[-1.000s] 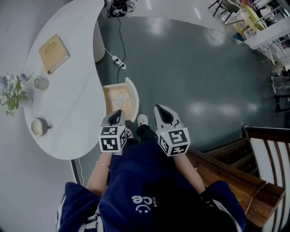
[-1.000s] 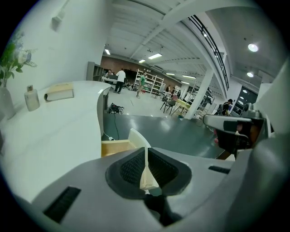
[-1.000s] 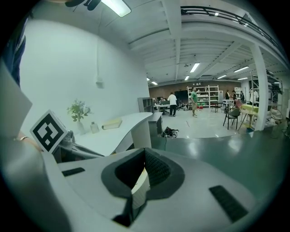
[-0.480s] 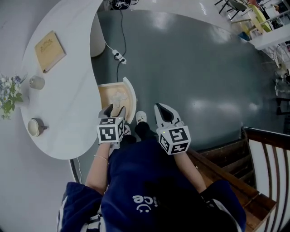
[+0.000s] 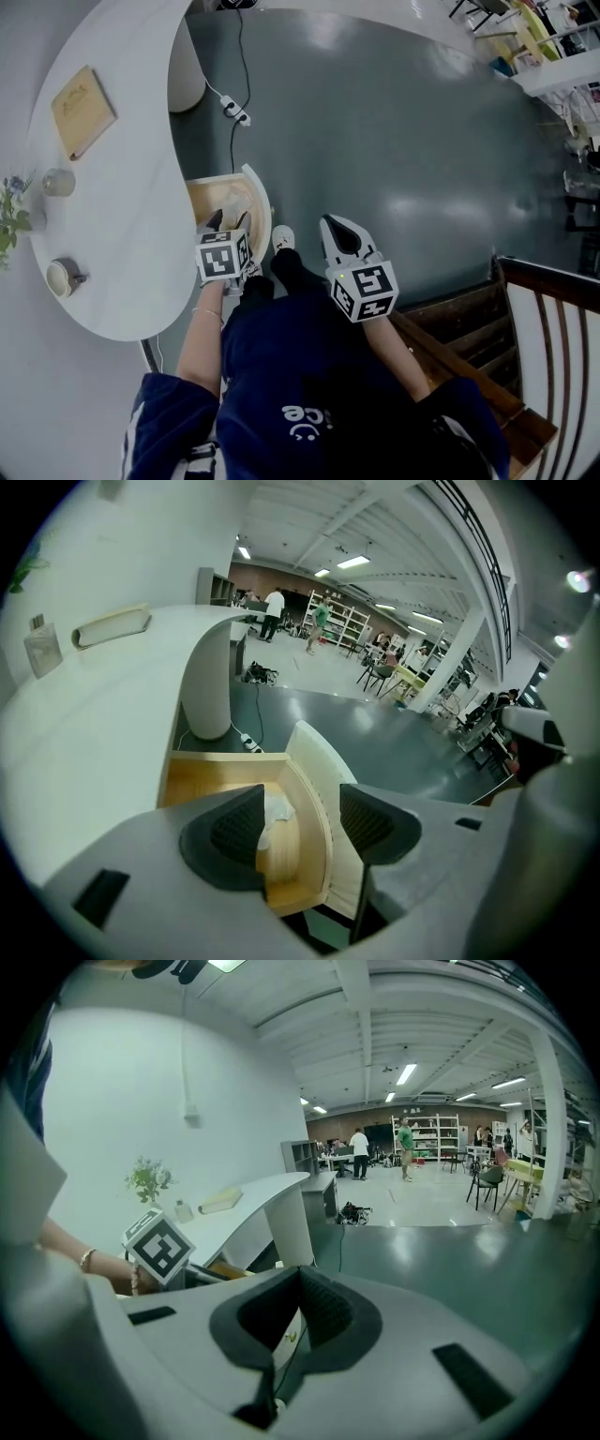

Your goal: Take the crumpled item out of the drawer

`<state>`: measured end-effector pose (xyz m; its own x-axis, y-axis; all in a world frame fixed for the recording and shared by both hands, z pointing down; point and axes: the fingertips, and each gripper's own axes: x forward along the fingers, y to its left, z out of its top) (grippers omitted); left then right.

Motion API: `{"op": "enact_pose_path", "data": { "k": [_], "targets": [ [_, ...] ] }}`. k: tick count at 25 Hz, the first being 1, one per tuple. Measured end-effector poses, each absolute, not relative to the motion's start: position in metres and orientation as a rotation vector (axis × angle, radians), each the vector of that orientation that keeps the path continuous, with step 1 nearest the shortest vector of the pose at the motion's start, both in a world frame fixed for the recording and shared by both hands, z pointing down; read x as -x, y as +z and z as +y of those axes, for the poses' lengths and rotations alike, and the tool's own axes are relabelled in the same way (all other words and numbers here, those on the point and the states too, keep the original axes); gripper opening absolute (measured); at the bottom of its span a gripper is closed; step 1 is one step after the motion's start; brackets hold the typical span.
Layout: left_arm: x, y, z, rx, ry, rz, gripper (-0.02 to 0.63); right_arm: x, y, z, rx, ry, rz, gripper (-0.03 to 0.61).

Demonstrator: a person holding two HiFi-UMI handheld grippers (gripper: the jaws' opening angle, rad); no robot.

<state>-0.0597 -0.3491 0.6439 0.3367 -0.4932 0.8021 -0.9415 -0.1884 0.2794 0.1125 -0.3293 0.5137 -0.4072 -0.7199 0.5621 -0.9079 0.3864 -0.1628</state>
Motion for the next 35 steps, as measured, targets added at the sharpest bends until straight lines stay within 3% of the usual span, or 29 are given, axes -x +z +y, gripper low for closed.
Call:
{"op": "enact_pose_path", "data": {
  "k": [35],
  "targets": [
    [0.081,0.817,-0.375,-1.639,1.081,-1.175,0.245,-0.129,0.593,-0.312,-1.248,0.871,-2.080,0.008]
  ]
}}
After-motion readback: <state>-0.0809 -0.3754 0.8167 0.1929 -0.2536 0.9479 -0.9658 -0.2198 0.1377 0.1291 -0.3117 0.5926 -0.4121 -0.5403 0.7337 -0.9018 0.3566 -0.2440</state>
